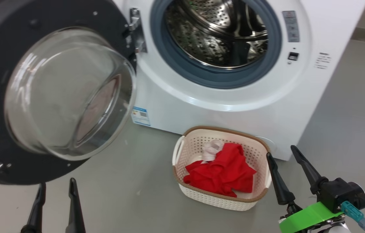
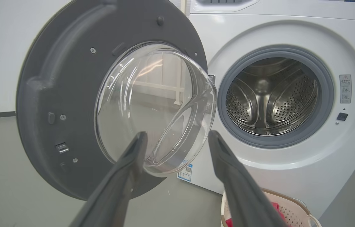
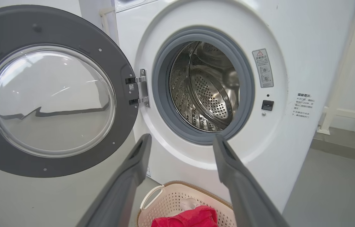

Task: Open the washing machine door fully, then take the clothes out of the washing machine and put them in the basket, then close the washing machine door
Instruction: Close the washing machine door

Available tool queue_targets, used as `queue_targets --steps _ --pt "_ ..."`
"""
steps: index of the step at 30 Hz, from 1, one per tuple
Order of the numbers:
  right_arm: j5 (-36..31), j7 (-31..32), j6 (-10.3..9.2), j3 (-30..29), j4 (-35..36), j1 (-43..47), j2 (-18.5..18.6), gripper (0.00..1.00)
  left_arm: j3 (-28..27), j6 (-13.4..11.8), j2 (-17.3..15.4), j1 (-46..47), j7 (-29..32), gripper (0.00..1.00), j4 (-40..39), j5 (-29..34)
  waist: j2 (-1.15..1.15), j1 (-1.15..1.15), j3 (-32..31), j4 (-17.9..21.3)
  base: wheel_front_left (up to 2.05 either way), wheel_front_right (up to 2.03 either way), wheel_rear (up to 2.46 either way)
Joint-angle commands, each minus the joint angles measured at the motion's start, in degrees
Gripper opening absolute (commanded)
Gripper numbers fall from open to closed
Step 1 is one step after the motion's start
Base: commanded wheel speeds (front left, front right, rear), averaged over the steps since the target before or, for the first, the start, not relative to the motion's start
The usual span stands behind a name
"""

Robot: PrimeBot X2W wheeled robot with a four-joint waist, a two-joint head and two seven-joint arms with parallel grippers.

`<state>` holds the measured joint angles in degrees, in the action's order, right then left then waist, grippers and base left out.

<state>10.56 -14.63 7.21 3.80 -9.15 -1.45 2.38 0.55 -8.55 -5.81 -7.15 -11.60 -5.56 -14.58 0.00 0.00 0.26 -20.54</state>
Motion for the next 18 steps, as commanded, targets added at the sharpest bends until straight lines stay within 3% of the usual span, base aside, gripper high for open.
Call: queue_targets --steps 1,10,18 --pt "0.5 -0.4 0.28 1.8 1.3 -2.5 0.5 1.00 -2.2 -0.4 -0.9 1.4 -0.2 1.00 -1.9 0.7 0.00 0.00 -0.5 -3.7 0.00 0.00 0.00" --pt "0.9 -0.4 0.28 3.3 1.3 -2.4 0.5 1.00 -2.8 -1.8 -1.1 0.9 0.2 1.00 -2.6 0.8 0.00 0.00 -1.2 -8.3 0.00 0.00 0.00" --pt "0.9 -0.4 0.28 4.6 0.5 -2.7 0.5 1.00 -3.8 -2.8 -0.8 0.1 -0.7 1.00 -2.6 0.2 0.00 0.00 -1.5 -8.4 0.00 0.00 0.00"
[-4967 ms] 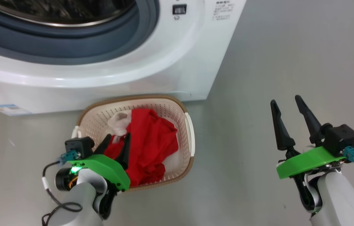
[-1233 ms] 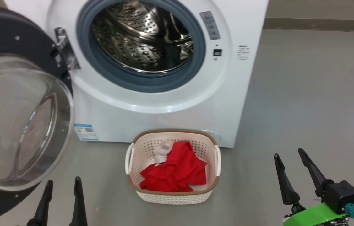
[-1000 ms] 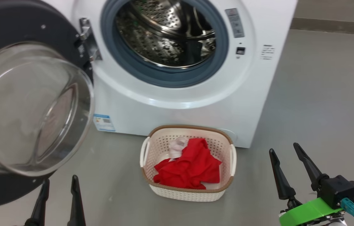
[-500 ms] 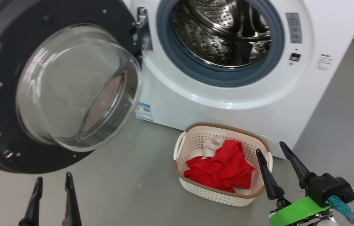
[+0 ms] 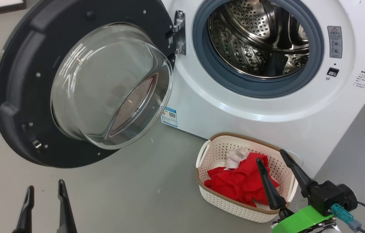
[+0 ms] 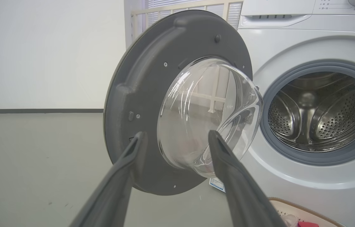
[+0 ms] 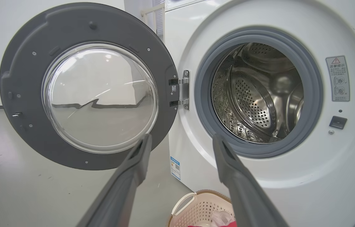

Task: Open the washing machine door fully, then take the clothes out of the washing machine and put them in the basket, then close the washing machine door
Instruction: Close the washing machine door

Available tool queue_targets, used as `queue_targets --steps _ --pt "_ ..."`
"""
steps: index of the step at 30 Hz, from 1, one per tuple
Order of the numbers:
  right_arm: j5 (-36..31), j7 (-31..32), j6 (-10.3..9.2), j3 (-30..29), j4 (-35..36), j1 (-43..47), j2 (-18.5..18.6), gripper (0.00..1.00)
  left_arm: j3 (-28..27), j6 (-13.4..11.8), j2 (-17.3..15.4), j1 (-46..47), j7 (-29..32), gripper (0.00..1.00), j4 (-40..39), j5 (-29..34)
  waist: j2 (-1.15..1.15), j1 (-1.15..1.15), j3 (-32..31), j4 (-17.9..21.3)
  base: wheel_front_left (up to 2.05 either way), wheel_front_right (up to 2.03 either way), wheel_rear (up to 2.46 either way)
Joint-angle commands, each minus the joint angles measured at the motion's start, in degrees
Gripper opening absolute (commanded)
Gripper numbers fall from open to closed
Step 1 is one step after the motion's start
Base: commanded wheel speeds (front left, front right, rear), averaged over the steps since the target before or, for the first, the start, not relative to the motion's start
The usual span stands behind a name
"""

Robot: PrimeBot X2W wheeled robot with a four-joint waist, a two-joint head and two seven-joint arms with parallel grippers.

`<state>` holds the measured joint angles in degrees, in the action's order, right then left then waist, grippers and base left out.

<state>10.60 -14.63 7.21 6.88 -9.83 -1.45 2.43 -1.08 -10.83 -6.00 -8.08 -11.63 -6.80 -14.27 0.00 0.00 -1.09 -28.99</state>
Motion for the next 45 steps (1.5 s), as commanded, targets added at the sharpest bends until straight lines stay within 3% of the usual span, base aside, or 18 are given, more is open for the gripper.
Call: queue_targets --steps 1,4,6,14,21,26,34,42,45 --pt "0.9 -0.4 0.28 1.6 1.2 -2.7 0.4 1.00 -2.2 -0.6 -0.6 1.0 -0.7 1.00 -1.2 -0.2 0.00 0.00 -0.3 0.1 0.00 0.00 0.00" --pt "0.9 -0.4 0.28 1.5 1.0 -2.5 0.4 1.00 -2.0 -0.5 -0.6 1.0 -0.9 1.00 -0.9 -0.2 0.00 0.00 -0.6 0.3 0.00 0.00 0.00" --pt "0.8 -0.4 0.28 1.4 1.0 -2.2 0.4 1.00 -1.9 -0.4 -0.8 1.1 -1.1 0.00 -0.8 -0.2 0.00 0.00 -0.7 0.4 0.00 0.00 0.00" --pt "0.6 -0.4 0.28 0.9 1.1 -1.2 0.4 1.00 -3.7 -0.6 -1.5 3.8 -2.6 0.00 -2.3 -0.2 0.00 0.00 -0.7 0.6 0.00 0.00 0.00" --pt "0.3 -0.4 0.28 0.4 0.9 -0.8 0.4 1.00 -9.2 -0.4 -0.2 10.2 -3.2 0.00 -2.9 -6.8 0.00 0.00 -0.2 1.7 0.00 0.00 0.00" --pt "-0.6 -0.4 0.28 0.2 0.4 -0.9 0.4 1.00 -11.3 0.9 -3.6 16.8 -3.3 0.00 -0.5 -6.9 0.00 0.00 0.3 2.5 0.00 0.00 0.00" --pt "-2.3 -0.4 0.28 0.2 -0.1 -1.6 0.4 1.00 -16.4 3.8 -8.1 29.9 -3.3 0.00 8.8 -13.3 0.00 0.00 1.8 3.9 0.00 0.00 0.00" --pt "-4.1 0.5 0.28 0.0 0.3 -2.7 0.4 1.00 -22.2 7.5 -10.0 43.7 1.3 0.00 24.8 -26.7 0.00 0.00 3.8 5.0 0.00 0.00 0.00" --pt "-4.6 0.8 0.28 -0.1 0.7 -2.7 0.4 1.00 -23.7 7.8 -11.6 48.2 3.4 0.00 31.0 -29.8 0.00 0.00 4.2 5.2 0.00 0.00 0.00"
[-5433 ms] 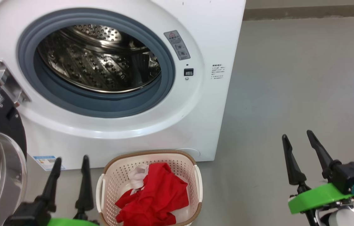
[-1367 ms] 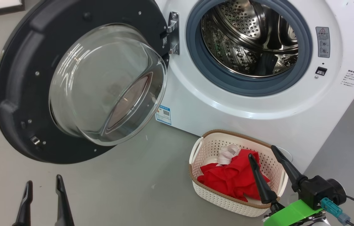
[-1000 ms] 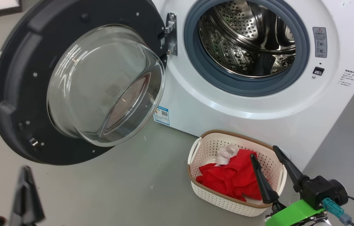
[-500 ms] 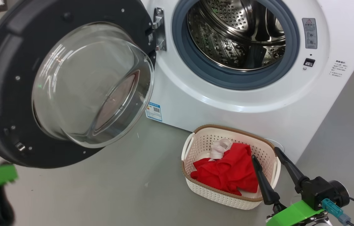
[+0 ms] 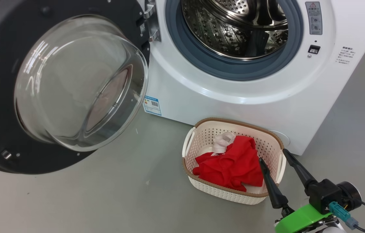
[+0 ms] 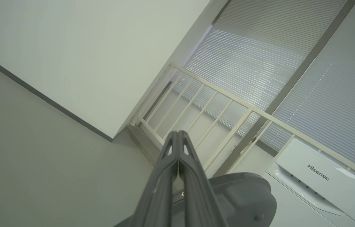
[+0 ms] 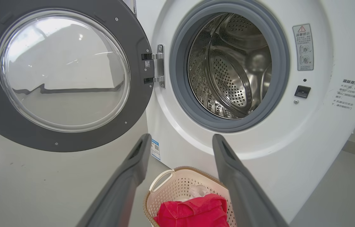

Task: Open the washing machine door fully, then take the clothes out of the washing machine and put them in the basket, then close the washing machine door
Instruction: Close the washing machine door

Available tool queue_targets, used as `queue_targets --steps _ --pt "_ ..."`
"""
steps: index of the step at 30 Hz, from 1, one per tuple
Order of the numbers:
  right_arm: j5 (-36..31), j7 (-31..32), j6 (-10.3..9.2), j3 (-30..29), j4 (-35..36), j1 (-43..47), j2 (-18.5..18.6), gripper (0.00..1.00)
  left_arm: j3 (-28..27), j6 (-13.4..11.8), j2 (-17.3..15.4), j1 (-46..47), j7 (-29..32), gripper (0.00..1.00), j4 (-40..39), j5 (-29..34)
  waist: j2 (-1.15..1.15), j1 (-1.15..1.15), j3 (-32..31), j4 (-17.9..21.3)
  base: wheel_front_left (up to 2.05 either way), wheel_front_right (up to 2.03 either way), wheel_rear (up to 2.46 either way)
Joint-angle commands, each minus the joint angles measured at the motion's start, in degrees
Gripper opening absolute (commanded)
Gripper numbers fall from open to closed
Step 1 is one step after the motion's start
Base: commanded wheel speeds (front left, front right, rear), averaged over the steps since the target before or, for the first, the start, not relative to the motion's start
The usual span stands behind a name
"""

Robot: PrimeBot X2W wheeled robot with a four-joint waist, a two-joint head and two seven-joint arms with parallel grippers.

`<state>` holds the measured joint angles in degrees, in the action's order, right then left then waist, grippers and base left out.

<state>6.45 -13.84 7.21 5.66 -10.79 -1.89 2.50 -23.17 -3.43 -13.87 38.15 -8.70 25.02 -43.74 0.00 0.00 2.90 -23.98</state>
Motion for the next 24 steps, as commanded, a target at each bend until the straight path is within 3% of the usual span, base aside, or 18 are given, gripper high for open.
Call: queue_targets --steps 1,7,14,16,24 --pt "-0.6 0.2 0.28 1.1 1.8 -2.3 0.4 1.00 -2.1 0.5 -4.5 3.4 1.4 0.00 1.4 -1.2 0.00 0.00 0.4 0.3 0.00 0.00 0.00" --pt "-1.3 0.8 0.28 1.2 2.4 -2.4 0.4 1.00 -4.2 0.0 -8.6 9.6 5.9 0.00 12.0 -4.6 0.00 0.00 1.0 1.1 0.00 0.00 0.00" --pt "-1.6 1.2 0.28 1.4 3.1 -2.2 0.4 1.00 -3.8 0.0 -12.8 14.3 18.0 0.00 23.2 -8.2 0.00 0.00 1.6 2.2 0.00 0.00 0.00" --pt "-1.7 1.3 0.28 1.6 3.3 -2.3 0.4 1.00 -3.6 0.7 -13.9 15.5 23.6 0.00 26.7 -9.8 0.00 0.00 1.9 2.5 0.00 0.00 0.00" --pt "-1.8 1.5 0.28 2.1 3.4 -2.7 0.4 1.00 -2.3 3.2 -16.0 15.4 29.1 0.00 31.8 -10.3 0.00 0.00 2.7 3.7 0.00 0.00 0.00"
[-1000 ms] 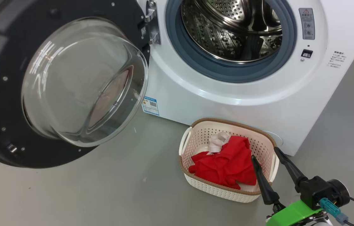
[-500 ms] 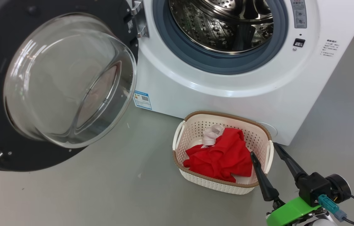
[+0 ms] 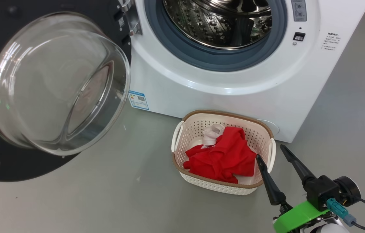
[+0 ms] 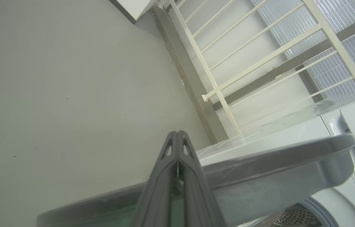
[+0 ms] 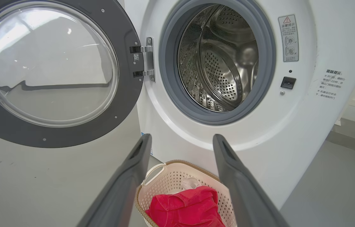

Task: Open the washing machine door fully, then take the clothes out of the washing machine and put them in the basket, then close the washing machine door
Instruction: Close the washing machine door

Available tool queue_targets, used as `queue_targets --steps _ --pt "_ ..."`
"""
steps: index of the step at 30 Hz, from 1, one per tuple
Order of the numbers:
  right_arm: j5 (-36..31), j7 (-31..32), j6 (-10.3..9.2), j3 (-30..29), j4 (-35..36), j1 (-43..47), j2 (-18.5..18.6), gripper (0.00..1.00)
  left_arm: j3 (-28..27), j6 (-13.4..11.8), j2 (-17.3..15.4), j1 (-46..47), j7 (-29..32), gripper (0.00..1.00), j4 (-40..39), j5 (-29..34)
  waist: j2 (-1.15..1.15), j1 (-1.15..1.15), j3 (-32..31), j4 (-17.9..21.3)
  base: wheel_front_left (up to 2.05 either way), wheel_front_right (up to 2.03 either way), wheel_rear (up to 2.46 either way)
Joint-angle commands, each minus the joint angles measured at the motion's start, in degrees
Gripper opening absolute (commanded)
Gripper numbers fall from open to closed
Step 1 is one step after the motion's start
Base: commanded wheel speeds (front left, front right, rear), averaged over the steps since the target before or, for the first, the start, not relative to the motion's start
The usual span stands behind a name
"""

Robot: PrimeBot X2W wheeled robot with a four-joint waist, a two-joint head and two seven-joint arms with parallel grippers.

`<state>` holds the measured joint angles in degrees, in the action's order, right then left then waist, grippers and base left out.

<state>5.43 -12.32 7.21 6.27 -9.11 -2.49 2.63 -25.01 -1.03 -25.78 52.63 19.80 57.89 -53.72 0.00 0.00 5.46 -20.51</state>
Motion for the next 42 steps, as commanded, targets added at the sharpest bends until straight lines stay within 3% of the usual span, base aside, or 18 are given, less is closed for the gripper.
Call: queue_targets --steps 1,13,26,36,42 --pt "-0.8 0.0 0.28 1.5 1.7 -2.1 0.2 1.00 -0.5 1.2 -4.3 0.9 1.2 0.00 -0.6 -0.6 0.00 0.00 0.2 0.4 0.00 0.00 0.00" --pt "-1.4 0.5 0.28 1.2 2.8 -1.5 0.2 1.00 -2.5 5.5 -4.5 1.3 7.1 0.00 1.8 -5.4 0.00 0.00 1.0 0.6 0.00 0.00 0.00" --pt "-0.6 0.0 0.28 0.8 2.5 -1.1 0.2 1.00 -6.2 7.8 -2.0 -0.8 13.8 0.00 -0.6 -12.5 0.00 0.00 1.2 -0.5 0.00 0.00 0.00" --pt "-0.2 -0.4 0.28 0.8 1.9 -1.0 0.2 1.00 -7.5 8.4 1.5 -7.4 17.7 0.00 -7.1 -16.3 0.00 0.00 0.6 -1.3 0.00 0.00 0.00" --pt "0.6 -0.8 0.28 1.1 1.4 -0.8 0.2 1.00 -8.4 8.5 5.6 -13.0 20.0 0.00 -14.3 -19.4 0.00 0.00 -0.1 -1.7 0.00 0.00 0.00"
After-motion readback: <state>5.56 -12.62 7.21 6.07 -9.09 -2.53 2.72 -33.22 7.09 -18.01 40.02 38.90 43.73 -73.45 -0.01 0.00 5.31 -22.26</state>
